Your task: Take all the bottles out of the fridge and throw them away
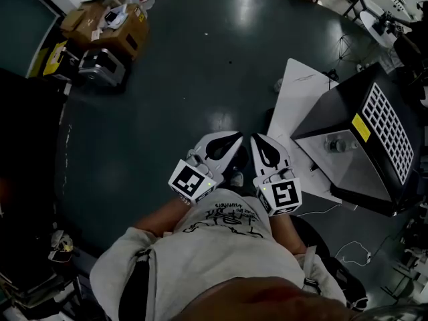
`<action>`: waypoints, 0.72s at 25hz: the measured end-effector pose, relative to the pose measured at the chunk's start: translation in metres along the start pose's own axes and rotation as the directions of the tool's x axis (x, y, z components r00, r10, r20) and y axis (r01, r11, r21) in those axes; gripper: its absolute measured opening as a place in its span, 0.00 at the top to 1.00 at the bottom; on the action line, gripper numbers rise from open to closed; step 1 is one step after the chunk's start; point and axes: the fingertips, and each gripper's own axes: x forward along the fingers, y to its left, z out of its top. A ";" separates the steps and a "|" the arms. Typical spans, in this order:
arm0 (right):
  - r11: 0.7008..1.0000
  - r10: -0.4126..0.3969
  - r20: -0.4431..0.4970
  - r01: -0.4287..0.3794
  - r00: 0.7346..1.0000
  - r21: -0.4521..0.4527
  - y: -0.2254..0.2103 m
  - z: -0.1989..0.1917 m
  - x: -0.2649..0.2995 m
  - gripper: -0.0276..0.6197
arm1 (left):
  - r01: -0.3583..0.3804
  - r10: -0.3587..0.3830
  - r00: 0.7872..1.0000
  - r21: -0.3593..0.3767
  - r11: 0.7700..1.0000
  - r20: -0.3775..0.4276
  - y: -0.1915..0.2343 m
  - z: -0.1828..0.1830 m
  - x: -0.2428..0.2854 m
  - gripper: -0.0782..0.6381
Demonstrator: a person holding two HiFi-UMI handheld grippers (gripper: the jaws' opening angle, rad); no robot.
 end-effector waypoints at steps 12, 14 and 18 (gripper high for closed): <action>1.000 -0.006 0.018 0.006 1.000 -0.028 0.014 0.024 -0.017 0.94 | 0.026 -0.026 0.999 -0.008 1.000 0.020 -0.010 0.019 -0.012 0.88; 1.000 -0.012 0.030 0.013 0.999 -0.027 0.016 0.025 -0.020 0.94 | 0.038 -0.038 0.999 -0.009 0.999 0.019 -0.013 0.020 -0.013 0.88; 0.999 -0.029 0.041 0.030 0.999 -0.026 0.020 0.028 -0.028 0.94 | 0.069 -0.069 0.997 0.003 0.998 0.018 -0.022 0.022 -0.014 0.88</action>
